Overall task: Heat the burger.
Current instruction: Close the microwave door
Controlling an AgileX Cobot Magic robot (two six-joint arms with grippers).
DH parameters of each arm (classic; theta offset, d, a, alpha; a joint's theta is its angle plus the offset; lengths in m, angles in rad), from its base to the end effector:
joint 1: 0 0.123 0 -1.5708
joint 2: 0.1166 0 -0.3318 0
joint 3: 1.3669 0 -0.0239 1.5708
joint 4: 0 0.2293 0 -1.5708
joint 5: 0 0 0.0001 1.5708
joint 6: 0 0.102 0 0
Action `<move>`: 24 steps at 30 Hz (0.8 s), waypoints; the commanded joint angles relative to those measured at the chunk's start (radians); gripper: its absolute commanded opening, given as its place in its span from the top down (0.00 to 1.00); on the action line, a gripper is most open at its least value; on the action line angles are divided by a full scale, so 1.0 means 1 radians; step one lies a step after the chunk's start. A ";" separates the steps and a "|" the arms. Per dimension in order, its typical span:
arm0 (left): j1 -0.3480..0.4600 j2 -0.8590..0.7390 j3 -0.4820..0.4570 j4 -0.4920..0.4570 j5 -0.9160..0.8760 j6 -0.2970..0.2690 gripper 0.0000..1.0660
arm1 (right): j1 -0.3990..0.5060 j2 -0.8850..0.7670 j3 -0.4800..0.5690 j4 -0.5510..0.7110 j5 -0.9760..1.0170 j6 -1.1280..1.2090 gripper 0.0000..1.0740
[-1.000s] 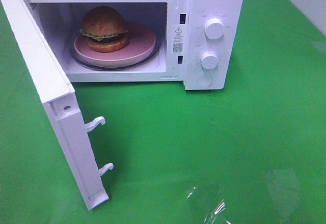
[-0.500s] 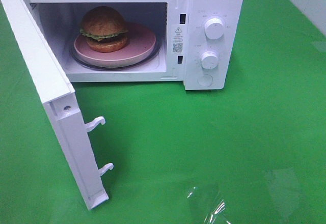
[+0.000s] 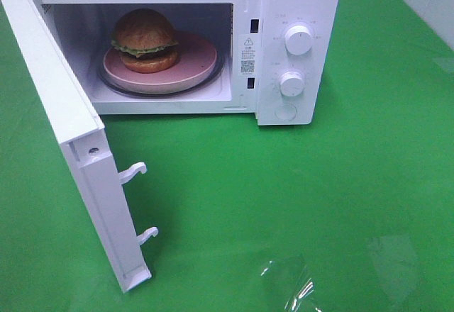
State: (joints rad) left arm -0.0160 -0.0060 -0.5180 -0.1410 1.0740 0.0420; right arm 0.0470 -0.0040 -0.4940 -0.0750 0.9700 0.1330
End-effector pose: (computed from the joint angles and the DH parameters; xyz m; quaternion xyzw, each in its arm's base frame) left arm -0.0652 -0.0116 0.2659 0.0286 0.8478 -0.0635 0.5257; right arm -0.0570 -0.0090 0.2687 0.0353 0.8279 0.0129 0.5596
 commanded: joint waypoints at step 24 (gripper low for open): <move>-0.003 -0.010 0.003 -0.004 -0.007 -0.005 0.07 | -0.008 -0.026 0.005 0.002 -0.009 -0.013 0.31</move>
State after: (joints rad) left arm -0.0160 -0.0060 -0.5180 -0.1410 1.0740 0.0420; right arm 0.0470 -0.0040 -0.4940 -0.0750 0.9700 0.1320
